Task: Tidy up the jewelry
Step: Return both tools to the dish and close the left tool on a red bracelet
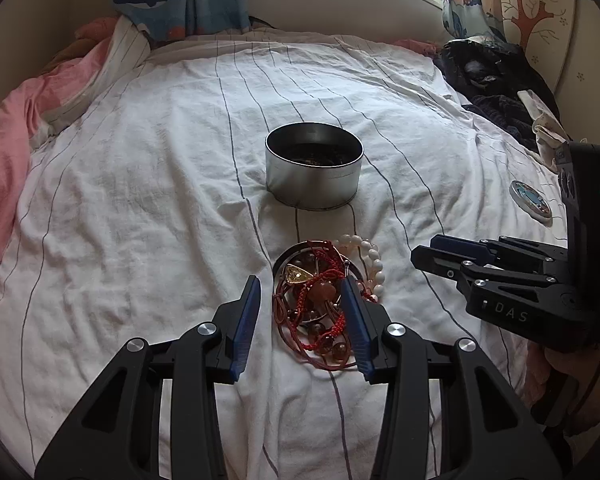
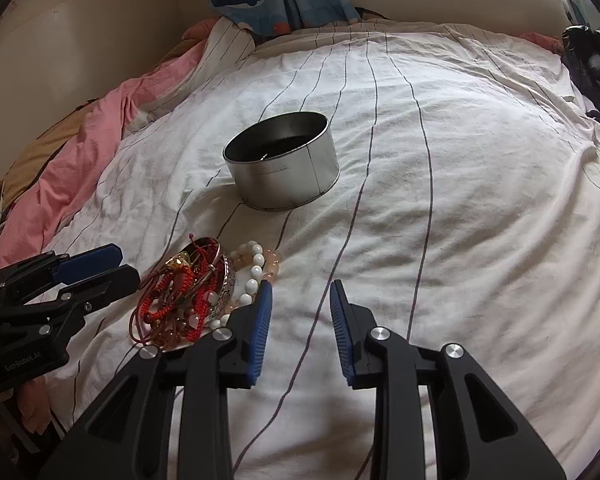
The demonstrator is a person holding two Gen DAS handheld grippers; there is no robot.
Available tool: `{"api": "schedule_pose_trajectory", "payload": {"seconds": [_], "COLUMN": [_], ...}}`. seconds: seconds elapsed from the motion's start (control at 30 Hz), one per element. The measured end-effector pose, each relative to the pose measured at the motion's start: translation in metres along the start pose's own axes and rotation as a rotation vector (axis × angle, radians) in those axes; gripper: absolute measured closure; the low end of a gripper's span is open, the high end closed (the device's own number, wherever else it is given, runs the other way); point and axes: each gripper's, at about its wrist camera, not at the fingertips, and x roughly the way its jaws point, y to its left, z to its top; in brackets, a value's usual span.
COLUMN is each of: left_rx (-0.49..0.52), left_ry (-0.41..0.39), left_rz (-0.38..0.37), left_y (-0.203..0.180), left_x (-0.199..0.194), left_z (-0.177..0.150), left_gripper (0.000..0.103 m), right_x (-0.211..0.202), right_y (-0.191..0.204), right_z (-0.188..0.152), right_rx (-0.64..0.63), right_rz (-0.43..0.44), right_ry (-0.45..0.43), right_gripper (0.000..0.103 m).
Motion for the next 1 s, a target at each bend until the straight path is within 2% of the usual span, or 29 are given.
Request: {"api": "schedule_pose_trajectory", "payload": {"seconds": [0.37,0.47,0.67,0.7,0.83,1.0], "left_rx": [0.083,0.106,0.114,0.110,0.110,0.086], "left_ry": [0.018,0.030,0.044,0.049,0.058,0.009], "left_rz": [-0.001,-0.006,0.002,0.003,0.001,0.004], "left_y": [-0.017,-0.020,-0.021,-0.020,-0.019,-0.012], "left_x": [0.015,0.019,0.025,0.026,0.025,0.005], "left_z": [0.001,-0.002,-0.006,-0.006,-0.008,-0.006], "left_gripper": [0.064,0.067,0.067,0.068,0.096,0.097], "right_x": [0.002,0.002,0.004,0.004,0.005,0.004], "right_y": [0.002,0.002,0.003,0.004,0.004,0.005], "right_z": [-0.001,-0.001,-0.001,-0.002,-0.002,-0.002], "right_rx": [-0.012,-0.015,-0.019,-0.019,-0.020,-0.024], "right_rz": [-0.002,-0.006,-0.004,-0.004,-0.002,0.003], "right_ry": [-0.001,0.000,-0.003,-0.002,-0.003,-0.007], "right_gripper": [0.066,0.065,0.065,0.065,0.065,0.065]}}
